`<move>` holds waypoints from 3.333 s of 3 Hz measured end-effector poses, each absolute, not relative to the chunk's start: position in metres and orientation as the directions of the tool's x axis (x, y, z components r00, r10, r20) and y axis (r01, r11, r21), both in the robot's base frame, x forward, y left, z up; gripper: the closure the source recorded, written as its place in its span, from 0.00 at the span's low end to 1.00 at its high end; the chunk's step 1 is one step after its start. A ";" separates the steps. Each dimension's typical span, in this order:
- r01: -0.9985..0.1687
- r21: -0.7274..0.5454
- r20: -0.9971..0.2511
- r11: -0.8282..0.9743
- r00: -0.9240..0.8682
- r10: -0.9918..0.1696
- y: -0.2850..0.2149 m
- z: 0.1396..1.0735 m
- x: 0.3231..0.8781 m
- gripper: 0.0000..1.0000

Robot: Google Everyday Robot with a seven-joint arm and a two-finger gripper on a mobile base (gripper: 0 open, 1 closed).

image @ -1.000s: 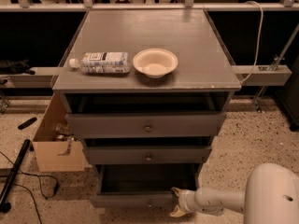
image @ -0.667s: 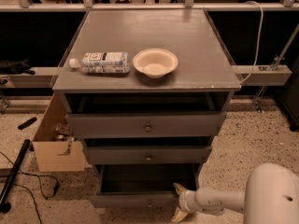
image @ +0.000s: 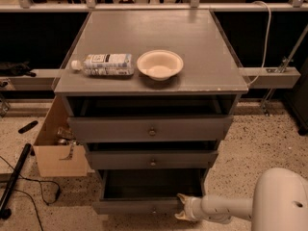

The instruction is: Open bottom drawer

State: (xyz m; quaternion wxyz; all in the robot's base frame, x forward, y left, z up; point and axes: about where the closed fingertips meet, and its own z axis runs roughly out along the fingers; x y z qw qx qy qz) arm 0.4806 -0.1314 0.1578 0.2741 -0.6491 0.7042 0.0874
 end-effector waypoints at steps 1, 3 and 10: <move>-0.965 -0.232 -0.505 0.123 0.011 -0.863 -0.128 0.163 0.470 0.77; -0.967 -0.236 -0.515 0.091 0.045 -0.856 -0.123 0.172 0.465 1.00; -0.969 -0.240 -0.524 0.063 0.075 -0.849 -0.122 0.183 0.457 0.08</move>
Offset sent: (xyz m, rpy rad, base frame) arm -0.3021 -0.0560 0.0108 0.1872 0.2266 -0.0568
